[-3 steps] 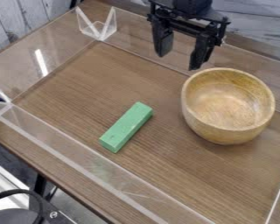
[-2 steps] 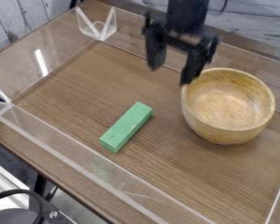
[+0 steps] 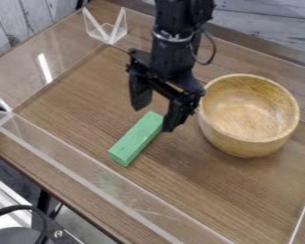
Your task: Put the green block in the brown bowl
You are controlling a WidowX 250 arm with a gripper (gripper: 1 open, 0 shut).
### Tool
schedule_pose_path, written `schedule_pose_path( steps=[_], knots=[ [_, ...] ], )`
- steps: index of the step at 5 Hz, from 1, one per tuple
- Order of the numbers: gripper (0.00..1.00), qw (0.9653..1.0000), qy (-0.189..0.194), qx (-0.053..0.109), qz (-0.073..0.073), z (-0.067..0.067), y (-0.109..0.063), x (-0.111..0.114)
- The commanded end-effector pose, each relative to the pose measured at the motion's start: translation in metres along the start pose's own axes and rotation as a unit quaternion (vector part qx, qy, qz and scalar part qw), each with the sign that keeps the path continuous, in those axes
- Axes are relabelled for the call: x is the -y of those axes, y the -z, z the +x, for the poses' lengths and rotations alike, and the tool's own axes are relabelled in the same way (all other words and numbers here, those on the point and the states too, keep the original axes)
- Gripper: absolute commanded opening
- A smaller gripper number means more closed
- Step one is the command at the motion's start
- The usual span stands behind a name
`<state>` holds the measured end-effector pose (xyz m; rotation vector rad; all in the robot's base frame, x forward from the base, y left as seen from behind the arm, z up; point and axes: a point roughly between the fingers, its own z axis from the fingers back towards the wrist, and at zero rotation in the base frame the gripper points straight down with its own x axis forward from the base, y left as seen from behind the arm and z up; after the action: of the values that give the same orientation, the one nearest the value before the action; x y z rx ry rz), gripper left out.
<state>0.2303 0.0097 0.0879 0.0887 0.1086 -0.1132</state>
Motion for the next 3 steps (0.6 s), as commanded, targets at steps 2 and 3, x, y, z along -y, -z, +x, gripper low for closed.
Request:
schedule_pose_path(
  steps=[2,3],
  knots=[
    [1.00,0.9992,-0.012,0.032,0.020,-0.006,0.013,-0.015],
    [1.00,0.9983,-0.013,0.053,0.022,-0.007,0.024,-0.036]
  ],
)
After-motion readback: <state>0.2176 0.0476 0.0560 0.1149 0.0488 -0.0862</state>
